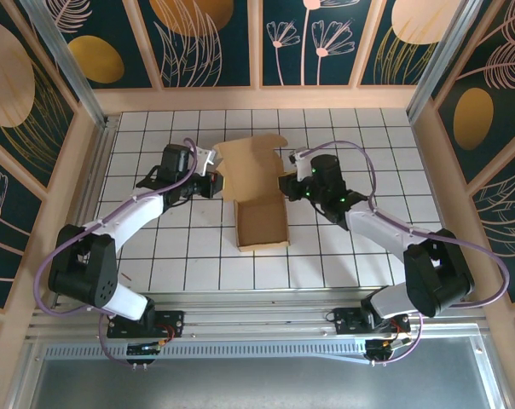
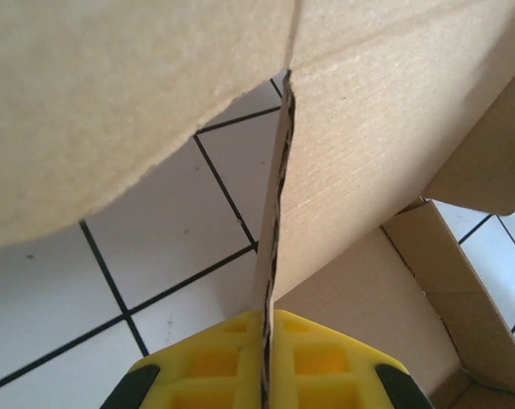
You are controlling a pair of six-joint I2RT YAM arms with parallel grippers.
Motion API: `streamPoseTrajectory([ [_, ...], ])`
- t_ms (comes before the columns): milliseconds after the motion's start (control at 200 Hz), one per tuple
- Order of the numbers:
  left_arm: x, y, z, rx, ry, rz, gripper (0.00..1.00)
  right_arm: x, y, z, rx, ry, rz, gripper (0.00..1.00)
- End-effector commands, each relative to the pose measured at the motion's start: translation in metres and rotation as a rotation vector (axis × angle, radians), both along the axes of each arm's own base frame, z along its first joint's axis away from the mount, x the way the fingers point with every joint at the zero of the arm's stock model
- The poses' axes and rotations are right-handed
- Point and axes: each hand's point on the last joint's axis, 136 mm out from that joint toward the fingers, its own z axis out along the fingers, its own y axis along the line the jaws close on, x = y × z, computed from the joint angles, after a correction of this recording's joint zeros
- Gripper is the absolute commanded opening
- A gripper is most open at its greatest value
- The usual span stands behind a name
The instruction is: Fold the paper box
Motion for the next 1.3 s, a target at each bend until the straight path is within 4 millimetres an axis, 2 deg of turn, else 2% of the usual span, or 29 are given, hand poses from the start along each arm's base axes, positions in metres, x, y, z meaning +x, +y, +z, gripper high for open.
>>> streamPoseTrajectory([
  [0,-0.008,-0.014,0.001,-0.034,-0.001,-0.009,0.03,0.009,-0.004,0.007,-0.029,-0.027,-0.134,0.2],
  [140,-0.01,-0.019,-0.003,0.027,-0.007,-0.003,0.05,0.004,-0.003,0.003,-0.026,-0.04,-0.138,0.22],
  [285,-0.009,-0.013,-0.002,0.078,-0.024,0.017,0.06,-0.002,-0.004,0.006,-0.052,-0.05,-0.118,0.24],
  [305,-0.009,-0.014,0.0,0.076,-0.031,0.016,0.06,-0.002,-0.004,0.006,-0.05,-0.053,-0.117,0.24],
  [325,-0.004,-0.018,0.012,0.063,-0.061,0.014,0.06,-0.002,-0.005,0.006,-0.048,-0.058,-0.117,0.23],
  [390,-0.003,-0.024,0.017,0.056,-0.088,0.003,0.06,-0.004,-0.003,0.001,-0.04,-0.063,-0.108,0.23],
  [626,-0.003,-0.041,0.008,0.074,-0.111,0.001,0.07,-0.004,-0.001,-0.019,-0.033,-0.052,-0.102,0.19],
  [711,-0.002,-0.045,0.014,0.066,-0.14,0.005,0.07,-0.008,-0.006,-0.023,-0.029,-0.066,-0.109,0.18],
  [736,-0.007,-0.044,0.006,0.07,-0.13,0.002,0.07,-0.01,-0.007,-0.025,-0.027,-0.071,-0.109,0.17],
  [971,-0.024,-0.055,0.014,0.041,-0.183,-0.057,0.08,-0.025,-0.017,-0.036,-0.04,-0.081,-0.098,0.17],
  [1171,-0.031,-0.05,0.008,0.06,-0.181,-0.039,0.08,-0.037,-0.022,-0.037,-0.027,-0.08,-0.095,0.17],
  [1296,-0.037,-0.051,0.012,0.047,-0.191,-0.043,0.08,-0.046,-0.025,-0.037,-0.024,-0.085,-0.085,0.18],
])
